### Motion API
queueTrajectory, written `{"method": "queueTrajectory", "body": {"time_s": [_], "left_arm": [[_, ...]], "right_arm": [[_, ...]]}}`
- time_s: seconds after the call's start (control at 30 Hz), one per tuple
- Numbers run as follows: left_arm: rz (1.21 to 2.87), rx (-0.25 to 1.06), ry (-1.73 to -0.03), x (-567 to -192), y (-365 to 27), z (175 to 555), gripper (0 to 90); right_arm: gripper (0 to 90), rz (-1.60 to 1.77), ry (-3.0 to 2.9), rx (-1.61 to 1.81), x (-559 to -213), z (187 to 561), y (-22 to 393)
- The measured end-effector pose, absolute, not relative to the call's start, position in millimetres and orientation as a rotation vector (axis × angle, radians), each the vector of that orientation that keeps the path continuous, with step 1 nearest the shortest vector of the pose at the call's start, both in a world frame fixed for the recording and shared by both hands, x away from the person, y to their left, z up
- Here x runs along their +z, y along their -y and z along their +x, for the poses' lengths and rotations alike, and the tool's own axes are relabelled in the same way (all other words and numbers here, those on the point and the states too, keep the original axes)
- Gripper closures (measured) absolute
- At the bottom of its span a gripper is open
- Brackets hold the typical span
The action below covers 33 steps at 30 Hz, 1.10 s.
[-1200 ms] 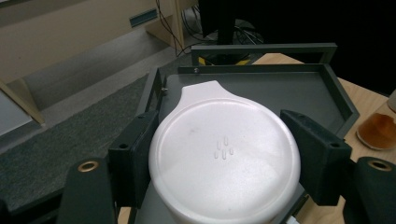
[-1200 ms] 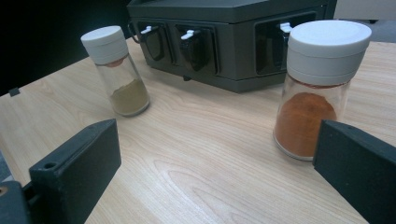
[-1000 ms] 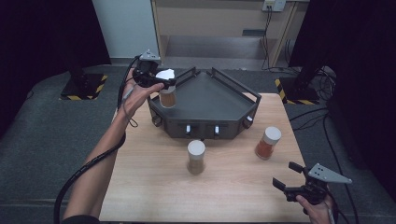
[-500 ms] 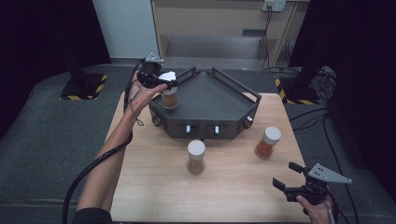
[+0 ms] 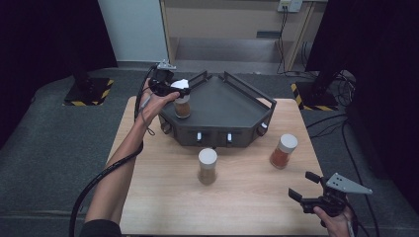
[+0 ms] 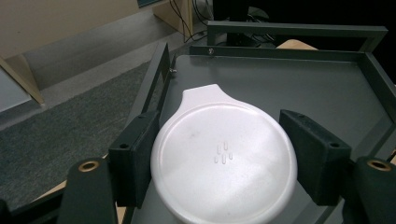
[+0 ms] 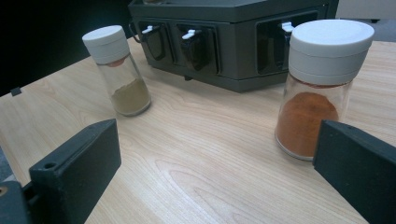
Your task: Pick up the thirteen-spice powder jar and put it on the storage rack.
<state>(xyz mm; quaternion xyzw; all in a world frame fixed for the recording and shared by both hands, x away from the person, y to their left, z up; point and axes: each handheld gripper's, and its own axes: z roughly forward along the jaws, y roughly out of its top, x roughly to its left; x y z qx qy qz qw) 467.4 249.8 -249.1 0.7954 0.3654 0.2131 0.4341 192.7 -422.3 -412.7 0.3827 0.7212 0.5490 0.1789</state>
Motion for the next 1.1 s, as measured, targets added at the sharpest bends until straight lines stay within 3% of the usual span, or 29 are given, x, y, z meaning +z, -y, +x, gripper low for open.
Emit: {"method": "queueTrajectory", "body": {"time_s": [0.57, 0.77, 1.1], "left_arm": [[1.968, 0.562, -0.887, -251, -246, 464, 27.8], [1.959, 0.581, -0.869, -245, -243, 460, 10.4], [1.888, 0.611, -0.84, -225, -250, 452, 2.4]], "right_arm": [[1.6, 1.089, -2.033, 1.556, -413, 192, 423], [1.6, 1.087, -2.034, 1.553, -412, 192, 422], [1.6, 1.089, -2.031, 1.552, -413, 192, 422]]}}
